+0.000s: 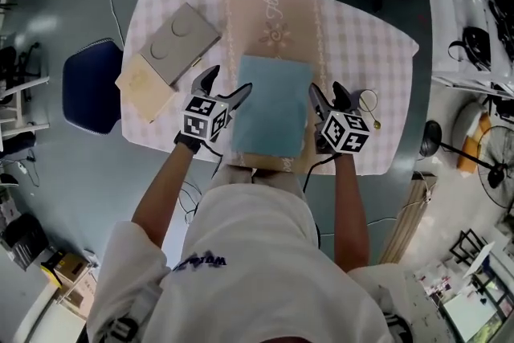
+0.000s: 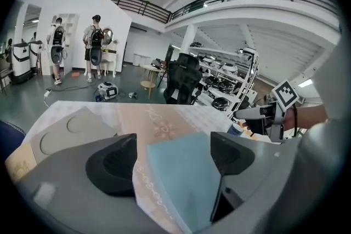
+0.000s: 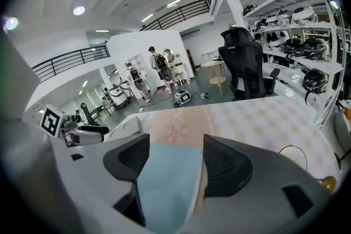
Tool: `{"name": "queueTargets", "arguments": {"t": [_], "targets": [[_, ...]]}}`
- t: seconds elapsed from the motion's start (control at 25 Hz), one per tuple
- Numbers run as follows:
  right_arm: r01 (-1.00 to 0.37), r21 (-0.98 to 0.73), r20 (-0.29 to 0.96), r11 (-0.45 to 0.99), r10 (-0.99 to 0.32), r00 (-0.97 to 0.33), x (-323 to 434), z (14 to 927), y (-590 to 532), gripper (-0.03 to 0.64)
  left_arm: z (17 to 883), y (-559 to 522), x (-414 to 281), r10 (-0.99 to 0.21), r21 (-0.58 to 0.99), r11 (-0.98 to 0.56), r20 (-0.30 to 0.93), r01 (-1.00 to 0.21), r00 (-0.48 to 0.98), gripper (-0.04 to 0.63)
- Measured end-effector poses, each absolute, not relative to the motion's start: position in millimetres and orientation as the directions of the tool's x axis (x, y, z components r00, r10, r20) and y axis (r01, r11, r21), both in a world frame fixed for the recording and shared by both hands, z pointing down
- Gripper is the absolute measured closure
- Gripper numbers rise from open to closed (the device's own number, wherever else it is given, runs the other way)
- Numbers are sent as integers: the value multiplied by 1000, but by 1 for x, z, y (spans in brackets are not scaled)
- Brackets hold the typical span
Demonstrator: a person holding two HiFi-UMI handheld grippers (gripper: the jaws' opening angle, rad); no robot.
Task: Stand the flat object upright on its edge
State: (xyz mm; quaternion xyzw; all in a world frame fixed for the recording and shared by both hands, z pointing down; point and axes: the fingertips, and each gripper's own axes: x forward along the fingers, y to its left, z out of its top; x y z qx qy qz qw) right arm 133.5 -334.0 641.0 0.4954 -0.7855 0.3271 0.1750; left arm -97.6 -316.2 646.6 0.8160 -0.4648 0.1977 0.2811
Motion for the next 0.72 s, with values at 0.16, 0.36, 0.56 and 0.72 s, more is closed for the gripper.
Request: {"name": "queueTargets", "arguments": {"t": [0.16, 0.36, 0.56, 0.72], "targets": [[-898, -358, 645, 255, -628, -435, 125, 675, -341, 313, 678, -329, -93, -605, 313, -401, 615, -861, 506, 179], [-908, -329, 682, 258, -600, -418, 113, 711, -353, 316, 716, -343, -83, -541, 348, -412, 650, -842, 534, 195], [-921, -300, 737, 249, -553, -389, 114, 746, -360, 316, 744, -350, -80, -491, 375, -388, 688, -842, 534, 195], [-921, -309, 760, 239, -520, -390, 115, 763, -364, 318, 761, -352, -75, -459, 400, -372, 705, -838, 540, 195]]}}
